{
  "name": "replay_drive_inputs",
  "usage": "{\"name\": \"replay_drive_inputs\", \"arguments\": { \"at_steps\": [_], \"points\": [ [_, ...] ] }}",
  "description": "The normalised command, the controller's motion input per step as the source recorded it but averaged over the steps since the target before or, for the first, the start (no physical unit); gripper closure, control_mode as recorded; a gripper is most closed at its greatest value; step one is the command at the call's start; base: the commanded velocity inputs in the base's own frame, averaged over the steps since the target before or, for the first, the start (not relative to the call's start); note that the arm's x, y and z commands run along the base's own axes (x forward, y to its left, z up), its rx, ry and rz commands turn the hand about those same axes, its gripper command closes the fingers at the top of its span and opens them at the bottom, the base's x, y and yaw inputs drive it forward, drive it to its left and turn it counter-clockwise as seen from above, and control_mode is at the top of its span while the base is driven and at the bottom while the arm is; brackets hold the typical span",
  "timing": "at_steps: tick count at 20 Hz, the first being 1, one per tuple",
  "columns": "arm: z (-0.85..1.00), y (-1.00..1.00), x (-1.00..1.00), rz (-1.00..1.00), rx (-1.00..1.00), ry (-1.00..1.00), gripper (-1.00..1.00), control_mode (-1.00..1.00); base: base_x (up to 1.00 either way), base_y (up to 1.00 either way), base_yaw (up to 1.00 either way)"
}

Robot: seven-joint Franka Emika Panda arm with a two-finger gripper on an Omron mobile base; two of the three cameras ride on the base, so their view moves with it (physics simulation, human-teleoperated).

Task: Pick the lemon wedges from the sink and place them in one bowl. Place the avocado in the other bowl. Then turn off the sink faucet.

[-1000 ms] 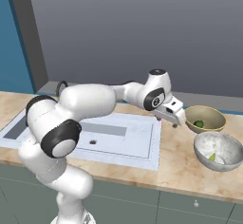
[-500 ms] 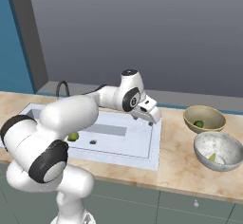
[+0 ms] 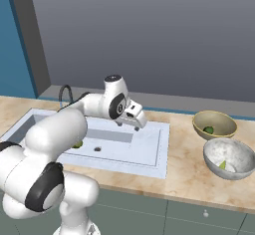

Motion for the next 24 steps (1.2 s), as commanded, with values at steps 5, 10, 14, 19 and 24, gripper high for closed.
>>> {"name": "replay_drive_inputs", "arguments": {
  "at_steps": [5,10,14,19,24],
  "points": [
    [0.00,0.61,0.00,0.22,0.05,0.06,-1.00,-1.00,0.00,0.00,0.00],
    [0.00,0.61,0.00,0.23,0.05,0.02,-1.00,-1.00,0.00,0.00,0.00],
    [-0.06,0.67,0.00,0.22,0.04,0.00,-1.00,-1.00,0.00,0.00,0.00],
    [-0.19,0.71,0.00,0.18,0.02,0.00,-1.00,-1.00,0.00,0.00,0.00],
    [-0.28,0.70,0.04,0.08,0.02,0.06,-1.00,-1.00,0.00,0.00,0.00]
  ]
}}
